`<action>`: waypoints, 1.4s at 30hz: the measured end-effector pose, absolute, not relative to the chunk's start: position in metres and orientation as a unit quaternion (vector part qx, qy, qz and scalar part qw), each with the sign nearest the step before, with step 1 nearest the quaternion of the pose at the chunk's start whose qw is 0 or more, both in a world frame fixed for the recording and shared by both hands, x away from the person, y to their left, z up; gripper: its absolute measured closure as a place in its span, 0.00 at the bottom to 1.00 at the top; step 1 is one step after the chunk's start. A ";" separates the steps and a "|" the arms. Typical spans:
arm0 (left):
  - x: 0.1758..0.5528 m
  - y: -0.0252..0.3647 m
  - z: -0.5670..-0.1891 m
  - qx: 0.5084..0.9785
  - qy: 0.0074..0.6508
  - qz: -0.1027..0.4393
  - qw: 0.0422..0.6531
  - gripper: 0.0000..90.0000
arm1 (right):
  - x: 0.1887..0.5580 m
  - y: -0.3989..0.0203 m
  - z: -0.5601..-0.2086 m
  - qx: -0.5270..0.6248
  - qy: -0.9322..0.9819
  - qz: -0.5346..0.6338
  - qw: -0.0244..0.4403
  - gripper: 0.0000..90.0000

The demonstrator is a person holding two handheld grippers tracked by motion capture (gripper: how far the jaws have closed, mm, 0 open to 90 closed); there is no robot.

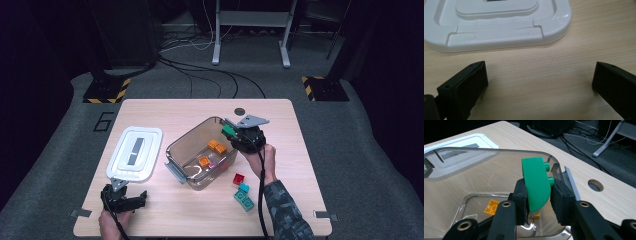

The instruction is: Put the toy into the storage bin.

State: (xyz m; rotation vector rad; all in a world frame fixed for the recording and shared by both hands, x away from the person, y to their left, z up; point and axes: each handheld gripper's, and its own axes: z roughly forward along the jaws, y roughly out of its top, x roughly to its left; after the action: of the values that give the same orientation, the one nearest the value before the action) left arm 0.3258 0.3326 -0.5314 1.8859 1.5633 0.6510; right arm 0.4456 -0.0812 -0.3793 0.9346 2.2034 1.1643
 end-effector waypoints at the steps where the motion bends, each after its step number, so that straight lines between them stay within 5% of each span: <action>1: 0.326 0.333 -0.531 0.710 0.589 0.245 0.299 0.00 | 0.447 -0.080 -0.381 0.343 0.805 0.423 0.234 0.74; 11: 0.326 0.333 -0.531 0.710 0.588 0.245 0.299 0.00 | 0.453 -0.071 -0.387 0.346 0.815 0.411 0.218 0.71; 16: 0.326 0.333 -0.531 0.710 0.589 0.244 0.299 0.00 | 0.453 -0.072 -0.389 0.356 0.813 0.405 0.218 0.38; 21: 0.326 0.333 -0.531 0.710 0.589 0.244 0.299 0.00 | 0.448 -0.078 -0.386 0.361 0.806 0.415 0.217 0.16; 31: 0.326 0.333 -0.532 0.710 0.588 0.244 0.300 0.00 | 0.428 -0.094 -0.388 0.362 0.802 0.422 0.217 0.03; 42: 0.326 0.333 -0.531 0.710 0.588 0.244 0.299 0.00 | 0.406 -0.113 -0.408 0.373 0.789 0.432 0.226 0.00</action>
State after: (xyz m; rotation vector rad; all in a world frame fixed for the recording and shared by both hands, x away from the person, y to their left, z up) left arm 0.3258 0.3326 -0.5314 1.8869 1.5628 0.6491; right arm 0.4057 -0.1128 -0.4076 1.0297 2.1765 1.1902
